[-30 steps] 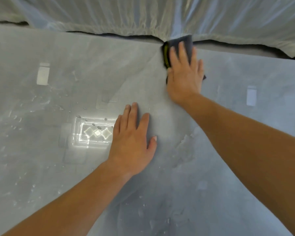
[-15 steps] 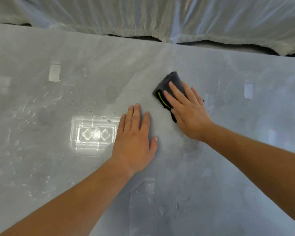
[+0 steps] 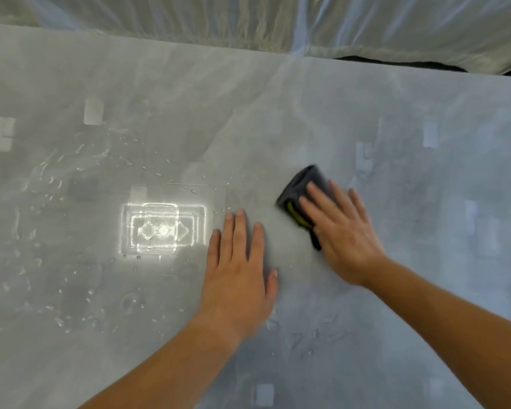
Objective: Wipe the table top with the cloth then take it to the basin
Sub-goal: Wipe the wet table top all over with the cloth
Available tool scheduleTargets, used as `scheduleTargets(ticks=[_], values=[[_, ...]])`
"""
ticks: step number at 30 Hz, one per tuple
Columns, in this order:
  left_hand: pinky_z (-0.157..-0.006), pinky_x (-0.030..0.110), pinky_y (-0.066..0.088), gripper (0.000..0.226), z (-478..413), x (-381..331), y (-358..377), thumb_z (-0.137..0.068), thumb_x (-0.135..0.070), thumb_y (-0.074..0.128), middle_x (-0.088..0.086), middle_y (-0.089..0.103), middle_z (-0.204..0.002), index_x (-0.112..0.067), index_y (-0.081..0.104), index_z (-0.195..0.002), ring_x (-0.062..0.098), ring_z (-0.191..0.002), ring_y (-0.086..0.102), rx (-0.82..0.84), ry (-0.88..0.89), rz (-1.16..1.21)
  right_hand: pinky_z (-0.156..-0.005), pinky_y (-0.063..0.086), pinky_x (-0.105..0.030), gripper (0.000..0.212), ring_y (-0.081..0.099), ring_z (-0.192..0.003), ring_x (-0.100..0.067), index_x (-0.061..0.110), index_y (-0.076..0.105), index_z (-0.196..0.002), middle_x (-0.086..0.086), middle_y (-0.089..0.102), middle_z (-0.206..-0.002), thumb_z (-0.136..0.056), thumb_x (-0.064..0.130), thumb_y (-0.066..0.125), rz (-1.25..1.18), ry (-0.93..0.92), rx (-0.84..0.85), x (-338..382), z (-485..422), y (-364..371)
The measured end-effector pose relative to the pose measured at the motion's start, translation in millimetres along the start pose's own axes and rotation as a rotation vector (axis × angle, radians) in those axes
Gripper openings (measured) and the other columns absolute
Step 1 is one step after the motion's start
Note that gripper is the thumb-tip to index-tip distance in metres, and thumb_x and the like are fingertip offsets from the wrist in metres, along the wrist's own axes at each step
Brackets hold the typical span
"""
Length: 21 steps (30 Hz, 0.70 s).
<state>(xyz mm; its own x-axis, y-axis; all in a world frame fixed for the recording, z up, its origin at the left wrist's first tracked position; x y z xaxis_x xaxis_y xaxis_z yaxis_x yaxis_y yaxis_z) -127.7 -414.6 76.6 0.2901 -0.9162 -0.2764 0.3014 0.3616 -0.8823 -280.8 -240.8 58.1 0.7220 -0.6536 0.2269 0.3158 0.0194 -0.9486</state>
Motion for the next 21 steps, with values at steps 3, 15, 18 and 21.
scheduleTargets(ticks=[3,15,18,21], values=[[-0.123,0.051,0.001,0.077,1,3,3,-0.096,-0.051,0.026,0.022,-0.012,-0.165,-0.010,0.006,-0.159,0.034,-0.152,-0.018,0.005,0.015,-0.005,-0.123,-0.005,-0.047,0.057,-0.005,-0.154,-0.025,0.031,0.018,-0.158,0.006,0.004,-0.168,-0.104,0.023,0.033,-0.146,0.408,-0.090,-15,-37,-12],[-0.123,0.054,0.010,0.071,28,6,11,-0.096,-0.047,0.030,0.024,0.003,-0.165,-0.009,0.024,-0.156,0.035,-0.153,-0.005,-0.029,0.008,0.006,-0.122,0.004,-0.054,0.057,0.000,-0.154,-0.025,0.032,0.020,-0.158,0.007,0.008,-0.168,-0.102,0.029,0.033,-0.116,0.289,-0.058,-19,-34,-10],[-0.122,0.055,0.011,0.072,39,4,20,-0.096,-0.049,0.030,0.022,0.004,-0.165,-0.010,0.023,-0.157,0.035,-0.153,-0.005,-0.035,-0.016,0.020,-0.124,-0.001,-0.049,0.059,-0.002,-0.154,-0.024,0.034,0.020,-0.157,0.008,0.006,-0.168,-0.101,0.048,0.031,-0.138,0.378,-0.133,-5,-23,0],[-0.123,0.053,0.004,0.074,47,-3,23,-0.095,-0.051,0.025,0.020,-0.002,-0.166,-0.012,0.020,-0.157,0.033,-0.153,-0.011,-0.026,-0.045,0.048,-0.123,0.005,-0.051,0.061,0.001,-0.155,-0.027,0.032,0.025,-0.157,0.006,0.011,-0.168,-0.101,0.055,0.030,-0.071,0.149,-0.106,35,36,25]])
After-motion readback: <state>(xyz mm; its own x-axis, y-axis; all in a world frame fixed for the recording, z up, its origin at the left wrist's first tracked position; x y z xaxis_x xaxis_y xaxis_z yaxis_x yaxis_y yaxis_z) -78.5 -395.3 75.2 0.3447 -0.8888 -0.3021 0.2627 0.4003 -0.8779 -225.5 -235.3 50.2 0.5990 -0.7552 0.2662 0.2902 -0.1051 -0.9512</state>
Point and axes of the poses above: each hand's wrist, its own z-axis away from the middle knuckle, its own y-axis out of the palm, x = y × z, the point moved 1 cm from there along -z, towards the middle knuckle
